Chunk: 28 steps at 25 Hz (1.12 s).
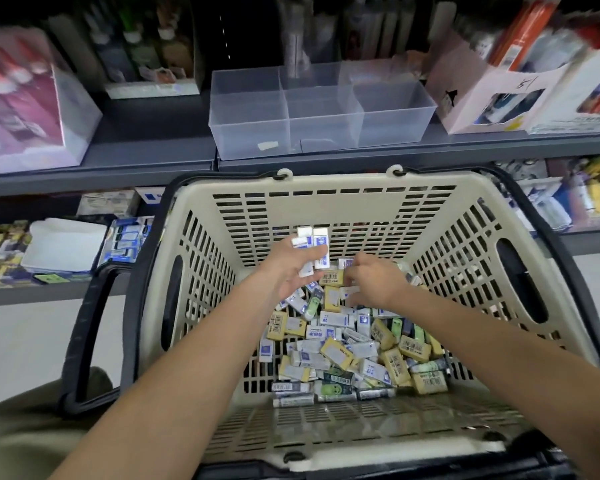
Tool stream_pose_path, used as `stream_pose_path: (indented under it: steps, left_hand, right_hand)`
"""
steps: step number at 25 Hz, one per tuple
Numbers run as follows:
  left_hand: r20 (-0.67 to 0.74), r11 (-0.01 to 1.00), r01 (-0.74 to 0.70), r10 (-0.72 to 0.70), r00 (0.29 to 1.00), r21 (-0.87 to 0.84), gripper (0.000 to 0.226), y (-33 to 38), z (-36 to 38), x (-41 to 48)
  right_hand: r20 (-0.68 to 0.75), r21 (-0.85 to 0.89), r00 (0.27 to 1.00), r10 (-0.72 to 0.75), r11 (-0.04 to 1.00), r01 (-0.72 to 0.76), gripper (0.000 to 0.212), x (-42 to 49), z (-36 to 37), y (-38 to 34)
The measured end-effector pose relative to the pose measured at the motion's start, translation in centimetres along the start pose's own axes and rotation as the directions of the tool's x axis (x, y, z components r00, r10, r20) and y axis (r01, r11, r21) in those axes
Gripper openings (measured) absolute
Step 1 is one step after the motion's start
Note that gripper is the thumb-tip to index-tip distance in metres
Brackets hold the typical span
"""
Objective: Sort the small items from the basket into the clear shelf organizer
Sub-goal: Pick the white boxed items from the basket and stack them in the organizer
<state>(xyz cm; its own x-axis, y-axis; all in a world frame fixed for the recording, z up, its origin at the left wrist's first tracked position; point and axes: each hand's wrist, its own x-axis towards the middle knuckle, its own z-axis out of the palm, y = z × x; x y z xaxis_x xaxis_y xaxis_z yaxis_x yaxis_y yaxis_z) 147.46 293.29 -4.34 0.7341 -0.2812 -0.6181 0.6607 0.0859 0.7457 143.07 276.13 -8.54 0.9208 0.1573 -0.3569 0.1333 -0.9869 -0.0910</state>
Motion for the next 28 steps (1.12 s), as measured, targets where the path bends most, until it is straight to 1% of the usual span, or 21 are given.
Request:
stream_pose_path:
  steps: [3, 5, 6, 7, 8, 9, 10, 13, 14, 17, 19, 21, 22, 23, 24, 25, 26, 27, 28]
  left_hand:
    - [0.004, 0.999, -0.003, 0.003, 1.0, 0.042, 0.024, -0.1, 0.1, -0.3]
    - [-0.012, 0.998, 0.021, -0.02, 1.0, 0.06, 0.024, -0.1, -0.2, -0.4]
    - [-0.025, 0.997, 0.033, -0.031, 0.999, 0.066, 0.024, -0.1, -0.4, -0.4]
    - [-0.037, 0.997, 0.042, -0.039, 0.999, 0.07, 0.025, -0.1, -0.6, -0.5]
    - [-0.05, 0.996, 0.048, -0.044, 0.998, 0.072, 0.025, -0.2, -0.8, -0.5]
    - [-0.065, 0.996, 0.053, -0.048, 0.997, 0.072, 0.026, -0.3, -1.0, -0.5]
    - [-0.081, 0.996, 0.057, -0.051, 0.995, 0.069, 0.026, -0.4, -1.2, -0.5]
    - [-0.103, 0.995, 0.059, -0.05, 0.993, 0.083, 0.027, -0.5, -1.5, -0.8]
    - [-0.099, 0.994, 0.058, -0.049, 0.994, 0.09, 0.029, -0.6, -1.5, -0.9]
    - [-0.075, 0.992, 0.06, -0.051, 0.996, 0.115, 0.034, -0.7, -1.4, -0.9]
    - [-0.053, 0.99, 0.058, -0.051, 0.997, 0.131, 0.036, -0.9, -1.2, -0.8]
    - [-0.044, 0.991, 0.054, -0.05, 0.998, 0.118, 0.036, -1.1, -1.2, -0.5]
    - [-0.046, 0.993, 0.054, -0.049, 0.998, 0.107, 0.034, -1.2, -1.3, -0.4]
    - [-0.052, 0.994, 0.055, -0.05, 0.997, 0.098, 0.032, -1.2, -1.3, -0.2]
    - [-0.061, 0.995, 0.056, -0.051, 0.997, 0.087, 0.03, -1.2, -1.3, -0.1]
    - [-0.073, 0.996, 0.055, -0.05, 0.996, 0.069, 0.03, -1.3, -1.4, 0.1]
    - [-0.084, 0.997, 0.052, -0.048, 0.995, 0.048, 0.028, -1.4, -1.3, 0.2]
    - [-0.089, 0.999, 0.045, -0.043, 0.995, 0.023, 0.025, -1.4, -1.3, 0.2]
    - [-0.085, 0.999, 0.036, -0.036, 0.996, -0.005, 0.023, -1.5, -1.2, 0.2]
  right_hand:
    - [-0.008, -0.082, 0.999, -0.043, 0.996, 0.042, 0.036, -0.2, 0.6, -0.5]
    - [-0.034, -0.131, 0.995, -0.097, 0.987, 0.092, 0.032, -0.3, 1.0, -1.2]
    - [-0.072, -0.102, 0.991, -0.116, 0.989, 0.108, 0.028, -0.3, 1.0, -1.5]
    - [-0.116, -0.031, 0.987, -0.107, 0.994, 0.104, 0.025, -0.3, 0.6, -1.6]
    - [-0.142, 0.052, 0.987, -0.076, 0.995, 0.084, 0.022, -0.3, 0.1, -1.4]
    - [-0.137, 0.112, 0.99, -0.044, 0.992, 0.06, 0.021, -0.3, -0.4, -1.0]
    - [-0.101, 0.124, 0.994, -0.03, 0.991, 0.043, 0.021, -0.5, -0.7, -0.6]
    - [0.02, 0.038, 1.0, -0.002, 0.999, 0.001, 0.025, -1.2, -0.3, 0.3]
    - [0.019, 0.045, 1.0, 0.015, 0.999, -0.016, 0.025, -1.3, 0.2, 0.5]
    - [-0.038, 0.175, 0.995, 0.094, 0.981, -0.086, 0.024, -1.4, 0.6, 0.9]
    - [-0.032, 0.167, 0.995, 0.094, 0.982, -0.087, 0.026, -1.0, 0.4, 0.8]
    - [-0.039, 0.192, 0.994, 0.102, 0.977, -0.093, 0.018, -0.8, 0.1, 0.6]
    - [-0.058, 0.254, 0.991, 0.122, 0.962, -0.103, 0.015, -0.8, -0.1, 0.5]
    - [-0.077, 0.357, 0.983, 0.168, 0.925, -0.13, 0.012, -0.8, -0.4, 0.3]
    - [-0.082, 0.502, 0.968, 0.235, 0.849, -0.164, 0.008, -0.8, -0.8, 0.2]
    - [-0.055, 0.674, 0.953, 0.298, 0.716, -0.185, 0.005, -0.9, -1.3, 0.0]
    - [0.011, 0.833, 0.943, 0.333, 0.519, -0.193, 0.004, -1.1, -1.9, -0.4]
    - [0.089, 0.93, 0.941, 0.326, 0.312, -0.196, 0.003, -1.4, -2.5, -0.9]
    - [0.145, 0.967, 0.944, 0.297, 0.159, -0.199, 0.005, -1.6, -2.9, -1.5]
